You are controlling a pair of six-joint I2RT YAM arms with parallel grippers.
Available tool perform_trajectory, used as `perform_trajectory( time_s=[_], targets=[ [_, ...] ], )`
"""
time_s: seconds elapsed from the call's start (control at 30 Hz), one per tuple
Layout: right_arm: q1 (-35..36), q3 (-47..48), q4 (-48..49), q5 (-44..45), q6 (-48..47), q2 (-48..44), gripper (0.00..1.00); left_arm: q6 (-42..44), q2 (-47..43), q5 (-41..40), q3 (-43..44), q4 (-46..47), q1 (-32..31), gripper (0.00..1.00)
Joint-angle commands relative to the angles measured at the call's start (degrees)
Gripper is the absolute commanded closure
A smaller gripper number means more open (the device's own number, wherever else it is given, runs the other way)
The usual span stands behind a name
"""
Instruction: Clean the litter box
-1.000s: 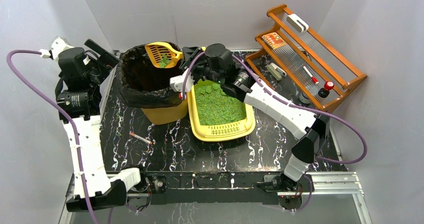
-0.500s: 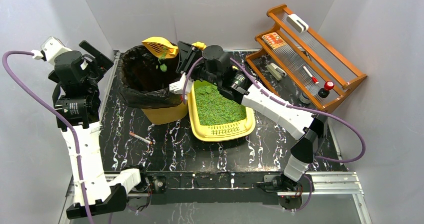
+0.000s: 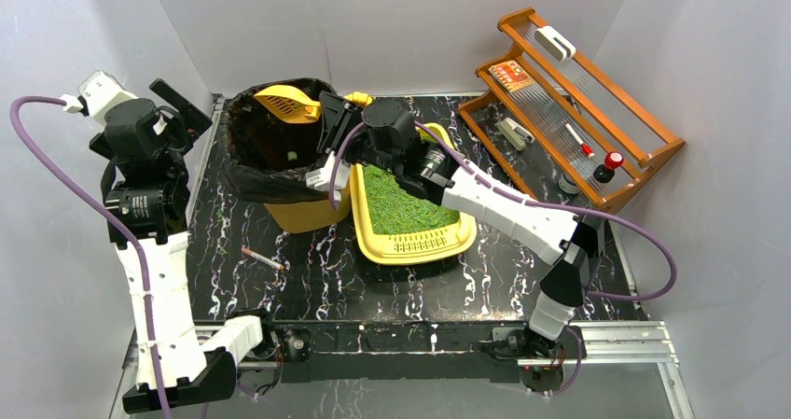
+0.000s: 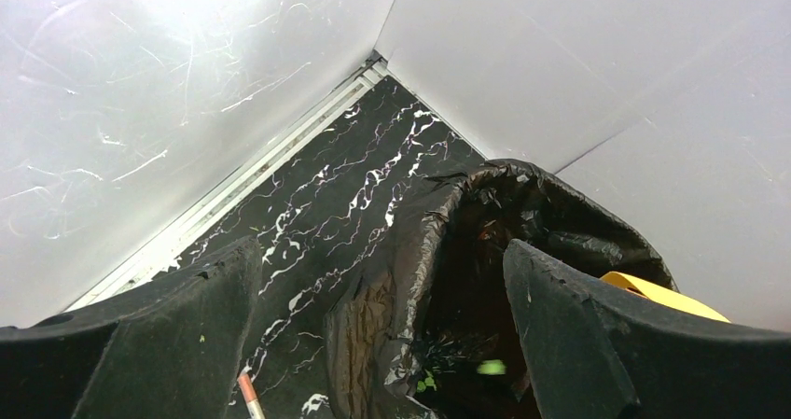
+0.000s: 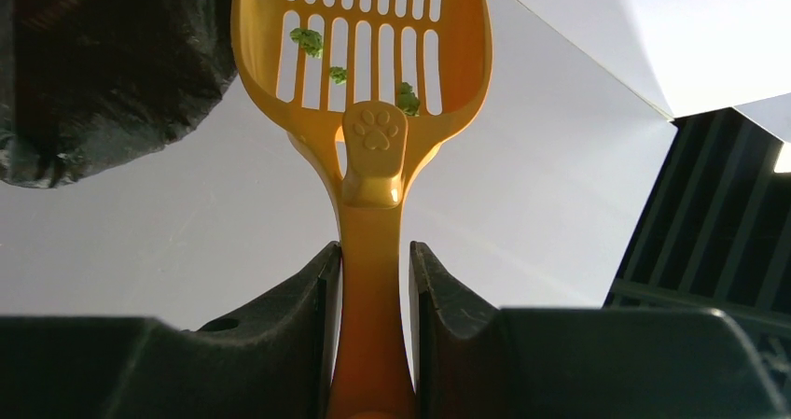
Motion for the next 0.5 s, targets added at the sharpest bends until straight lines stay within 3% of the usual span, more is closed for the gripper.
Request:
perform_trajectory(
  time_s=[0.0,0.23,0.37,0.47],
  targets=[
    [-0.47,-0.24,4.08,0.61,-16.54,0.1,1.0,0.82,-0.73,-0.01,-1.21,2.04,-0.25,0.02],
    [-0.24,8.37,3.73,0.59,-16.2,1.84,1.0,-0.01,-0.48,5.9,-2.1,2.94,-0.34,0.05],
    [-1.17,2.33,3.4,0.19,-16.13,0.81,1.0,-1.13,0.15,9.63,-1.85,4.26,-0.34,0.13],
    [-1.19,1.01,3.62,0.25,-16.38,0.64,1.0,-1.38,0.9,10.79,-1.37,4.49,-0.34,0.13]
  ],
)
